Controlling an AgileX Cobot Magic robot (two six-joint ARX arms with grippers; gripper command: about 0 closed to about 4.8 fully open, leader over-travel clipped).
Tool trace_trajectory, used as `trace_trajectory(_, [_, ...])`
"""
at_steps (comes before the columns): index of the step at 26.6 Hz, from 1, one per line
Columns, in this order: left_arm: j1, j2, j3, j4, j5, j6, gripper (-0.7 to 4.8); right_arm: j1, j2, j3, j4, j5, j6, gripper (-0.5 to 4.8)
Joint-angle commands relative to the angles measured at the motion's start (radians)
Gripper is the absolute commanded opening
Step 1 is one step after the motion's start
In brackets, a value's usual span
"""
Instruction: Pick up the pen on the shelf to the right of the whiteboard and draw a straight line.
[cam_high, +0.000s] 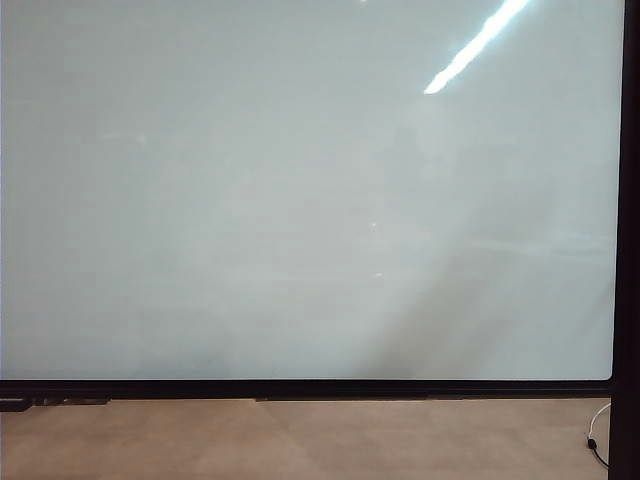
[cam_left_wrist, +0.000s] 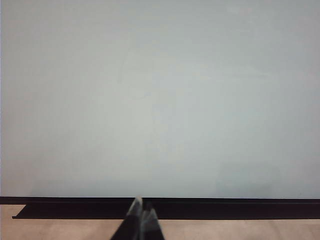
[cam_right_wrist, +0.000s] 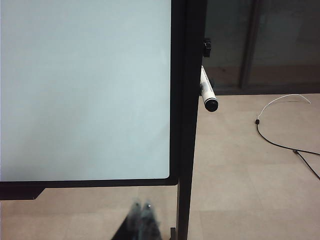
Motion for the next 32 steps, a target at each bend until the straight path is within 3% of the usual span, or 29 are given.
trace_trajectory(1, [0.0, 0.0, 0.003, 0.013, -0.002, -0.001, -0.05, 0.0, 0.0, -0.007, 0.017, -0.006, -0.003, -0.06])
trace_trajectory(12, [0.0, 0.0, 0.003, 0.013, -0.002, -0.001, -0.05, 0.0, 0.0, -0.007, 0.018, -0.014, 0.002, -0.06])
trace_trajectory(16, [0.0, 0.0, 0.004, 0.013, -0.002, -0.002, -0.05, 0.0, 0.0, -0.007, 0.03, -0.014, 0.081, -0.06])
trace_trajectory(23, [-0.001, 0.0, 0.003, 0.012, -0.002, -0.002, -0.05, 0.0, 0.001, 0.005, 0.3, -0.133, 0.156, -0.06])
trace_trajectory(29, [-0.001, 0.0, 0.003, 0.011, -0.002, -0.002, -0.05, -0.002, 0.045, 0.142, 0.143, -0.04, 0.148, -0.06])
trace_trajectory(32, [-0.001, 0.0, 0.003, 0.003, -0.002, -0.002, -0.05, -0.003, 0.136, 0.212, 0.224, -0.029, 0.117, 0.21])
